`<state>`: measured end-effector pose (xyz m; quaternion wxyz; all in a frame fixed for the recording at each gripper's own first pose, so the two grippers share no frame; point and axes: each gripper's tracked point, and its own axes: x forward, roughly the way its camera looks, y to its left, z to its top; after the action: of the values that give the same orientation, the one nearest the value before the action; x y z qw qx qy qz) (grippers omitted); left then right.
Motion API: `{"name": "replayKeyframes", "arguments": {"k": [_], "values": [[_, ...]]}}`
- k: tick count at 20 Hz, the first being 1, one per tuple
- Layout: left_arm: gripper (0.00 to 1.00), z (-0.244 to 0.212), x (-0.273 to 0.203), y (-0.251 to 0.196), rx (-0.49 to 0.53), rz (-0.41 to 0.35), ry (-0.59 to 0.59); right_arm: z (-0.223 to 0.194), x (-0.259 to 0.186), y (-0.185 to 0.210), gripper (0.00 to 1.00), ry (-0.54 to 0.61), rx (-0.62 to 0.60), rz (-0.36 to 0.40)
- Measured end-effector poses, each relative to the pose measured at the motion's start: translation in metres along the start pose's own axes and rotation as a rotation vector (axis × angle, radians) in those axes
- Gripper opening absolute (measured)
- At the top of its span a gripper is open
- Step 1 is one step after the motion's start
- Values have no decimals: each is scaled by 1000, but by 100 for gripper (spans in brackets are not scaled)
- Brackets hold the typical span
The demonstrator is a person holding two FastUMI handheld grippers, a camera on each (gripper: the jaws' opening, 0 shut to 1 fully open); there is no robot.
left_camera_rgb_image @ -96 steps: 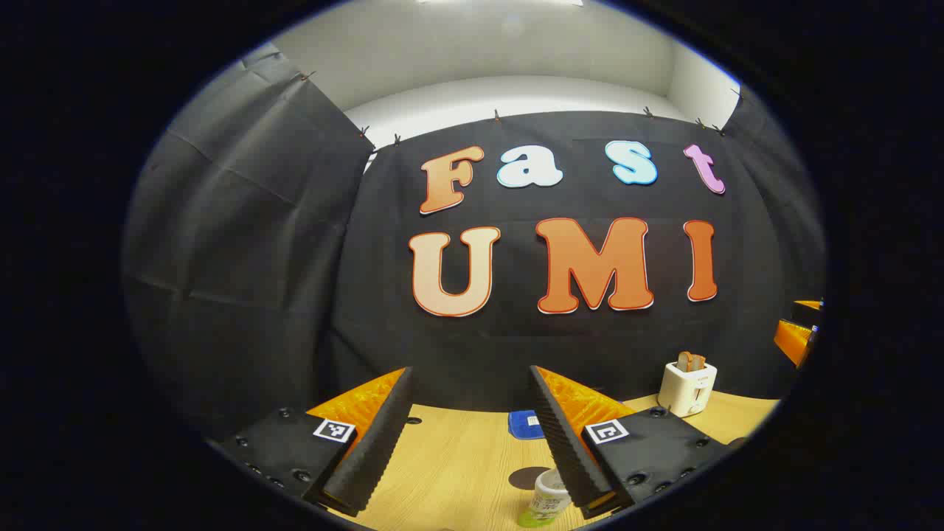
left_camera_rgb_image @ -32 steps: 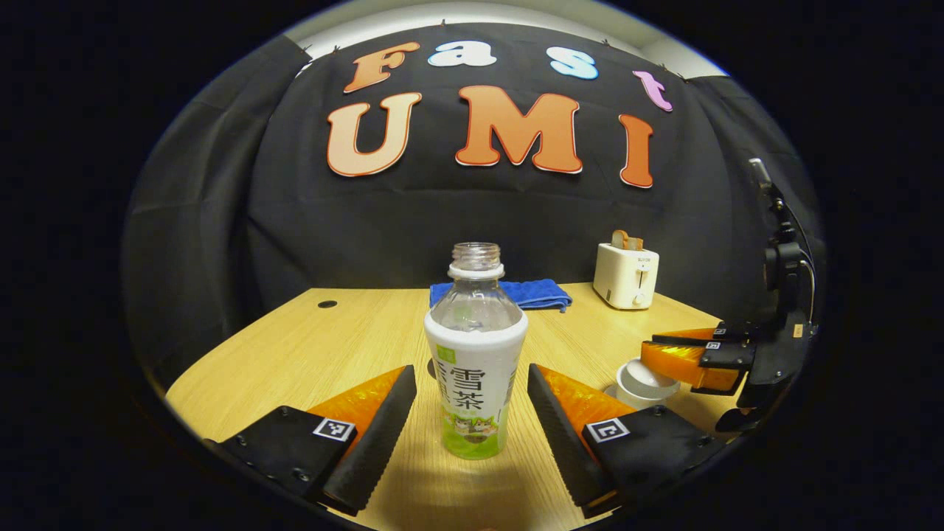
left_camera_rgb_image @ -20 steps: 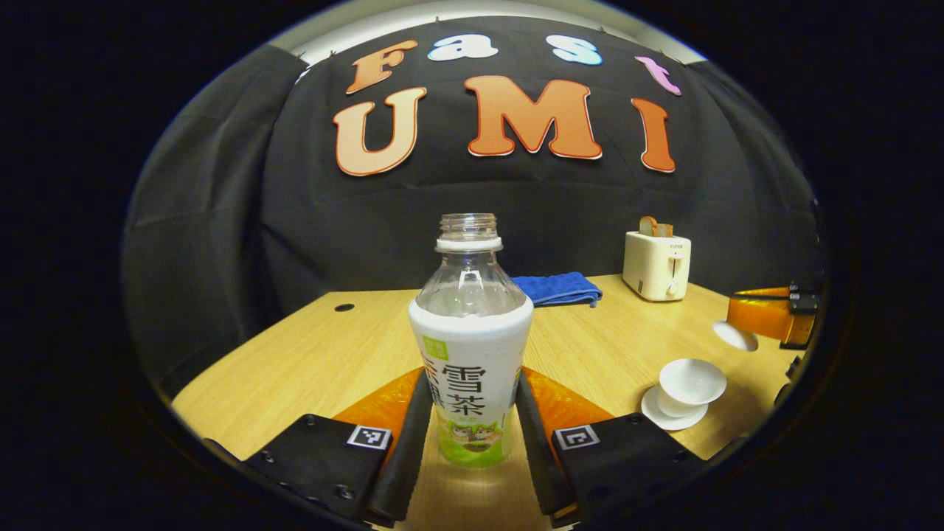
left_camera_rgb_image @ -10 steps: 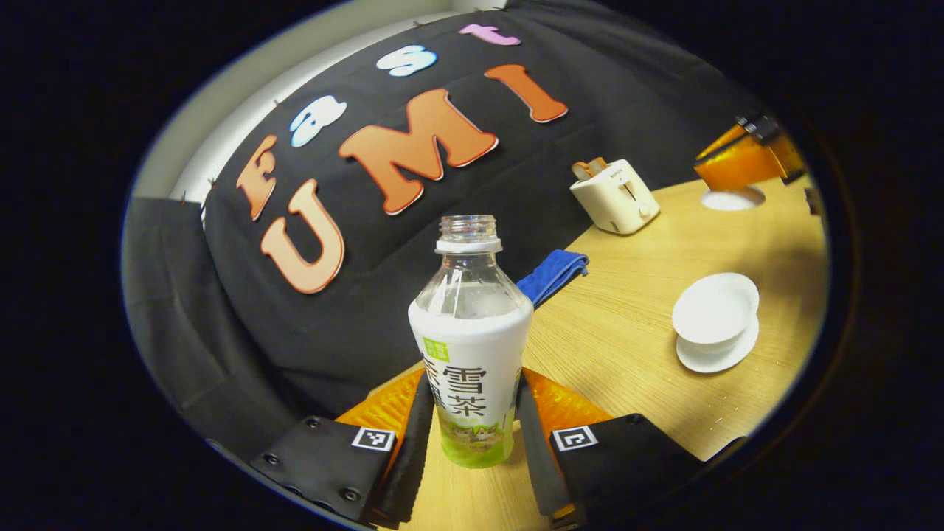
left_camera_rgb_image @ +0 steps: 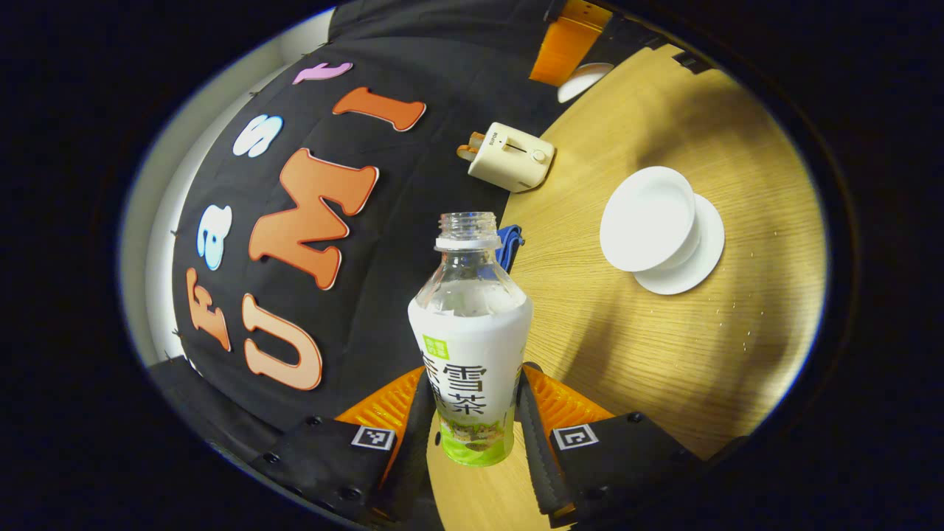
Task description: Open the teacup lid with one hand, grasp the water bottle and pour water into the teacup with the other hand; after pouring, place the water bottle on the coaster and then close the teacup lid.
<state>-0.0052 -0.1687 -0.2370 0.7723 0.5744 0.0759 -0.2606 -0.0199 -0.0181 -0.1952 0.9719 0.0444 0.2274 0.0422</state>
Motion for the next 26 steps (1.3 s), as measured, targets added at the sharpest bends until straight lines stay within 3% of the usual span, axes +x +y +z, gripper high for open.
{"name": "replayKeyframes", "arguments": {"k": [11, 18, 19, 26], "values": [[63, -4, 4, 2, 354, -29, -15, -9, -1, 5, 18, 2, -3, 29], [65, 6, 3, 3, 512, -38, -42, -6, 2, 11, 18, -10, -14, 48], [61, 8, 4, 5, 534, -41, -44, -7, 2, 11, 18, -9, -11, 49], [61, 26, 0, 9, 684, -28, -69, -4, -4, 8, 18, -21, -7, 57]]}}
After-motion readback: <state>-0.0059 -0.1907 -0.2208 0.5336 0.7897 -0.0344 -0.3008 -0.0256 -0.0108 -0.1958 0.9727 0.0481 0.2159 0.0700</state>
